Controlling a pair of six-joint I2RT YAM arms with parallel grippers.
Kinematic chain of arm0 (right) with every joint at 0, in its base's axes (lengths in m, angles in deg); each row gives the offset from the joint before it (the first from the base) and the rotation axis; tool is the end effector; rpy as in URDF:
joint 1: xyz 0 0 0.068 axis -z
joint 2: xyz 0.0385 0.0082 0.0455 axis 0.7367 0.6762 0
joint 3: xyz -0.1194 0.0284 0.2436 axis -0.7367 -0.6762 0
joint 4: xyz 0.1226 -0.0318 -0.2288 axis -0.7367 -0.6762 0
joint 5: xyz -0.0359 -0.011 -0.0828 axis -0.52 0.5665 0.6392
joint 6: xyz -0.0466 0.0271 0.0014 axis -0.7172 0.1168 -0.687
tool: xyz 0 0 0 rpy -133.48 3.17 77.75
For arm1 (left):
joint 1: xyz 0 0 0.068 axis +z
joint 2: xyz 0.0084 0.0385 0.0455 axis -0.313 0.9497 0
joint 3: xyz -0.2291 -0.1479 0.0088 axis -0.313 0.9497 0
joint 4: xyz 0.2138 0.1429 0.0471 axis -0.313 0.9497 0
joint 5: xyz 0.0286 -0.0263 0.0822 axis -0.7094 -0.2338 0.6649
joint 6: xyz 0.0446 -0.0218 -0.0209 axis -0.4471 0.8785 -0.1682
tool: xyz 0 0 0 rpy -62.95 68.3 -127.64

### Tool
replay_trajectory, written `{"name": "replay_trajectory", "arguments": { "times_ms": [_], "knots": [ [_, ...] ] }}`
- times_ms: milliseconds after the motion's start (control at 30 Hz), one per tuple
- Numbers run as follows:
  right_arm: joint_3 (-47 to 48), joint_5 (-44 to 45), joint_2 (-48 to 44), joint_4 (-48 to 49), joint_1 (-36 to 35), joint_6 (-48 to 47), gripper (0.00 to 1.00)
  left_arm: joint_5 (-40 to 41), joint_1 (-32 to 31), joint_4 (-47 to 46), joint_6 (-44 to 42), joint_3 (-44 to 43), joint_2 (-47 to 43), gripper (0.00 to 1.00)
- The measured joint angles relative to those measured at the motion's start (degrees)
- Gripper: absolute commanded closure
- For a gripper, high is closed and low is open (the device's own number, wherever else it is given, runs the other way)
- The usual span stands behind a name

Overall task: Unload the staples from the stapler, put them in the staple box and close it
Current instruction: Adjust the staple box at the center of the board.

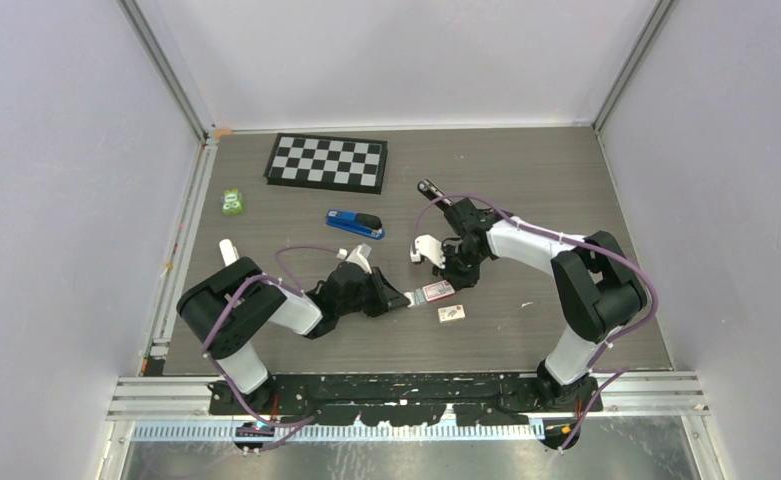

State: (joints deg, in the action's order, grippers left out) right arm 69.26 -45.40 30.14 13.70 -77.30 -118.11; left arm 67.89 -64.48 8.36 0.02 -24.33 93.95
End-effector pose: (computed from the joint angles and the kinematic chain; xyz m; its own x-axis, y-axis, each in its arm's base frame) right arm 0.2594 0.1621 0.1598 -0.0965 -0.9177 -0.3855 -0.9950 0.0992 0.0129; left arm 0.1843 -0.2005 0.1064 -0.8777 -0.3988 -0.2658 -0.0011 0.5562 -0.8310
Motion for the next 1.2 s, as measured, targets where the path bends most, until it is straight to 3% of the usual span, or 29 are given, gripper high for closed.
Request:
{"name": "replay_trajectory", "arguments": {
  "times_ms": [1200],
  "knots": [
    [0.2, 0.09, 0.17, 0.04, -3.65, 0.0, 0.79, 0.0, -0.92, 3.08, -0.04, -2.01, 0.0, 0.89]
  ]
}}
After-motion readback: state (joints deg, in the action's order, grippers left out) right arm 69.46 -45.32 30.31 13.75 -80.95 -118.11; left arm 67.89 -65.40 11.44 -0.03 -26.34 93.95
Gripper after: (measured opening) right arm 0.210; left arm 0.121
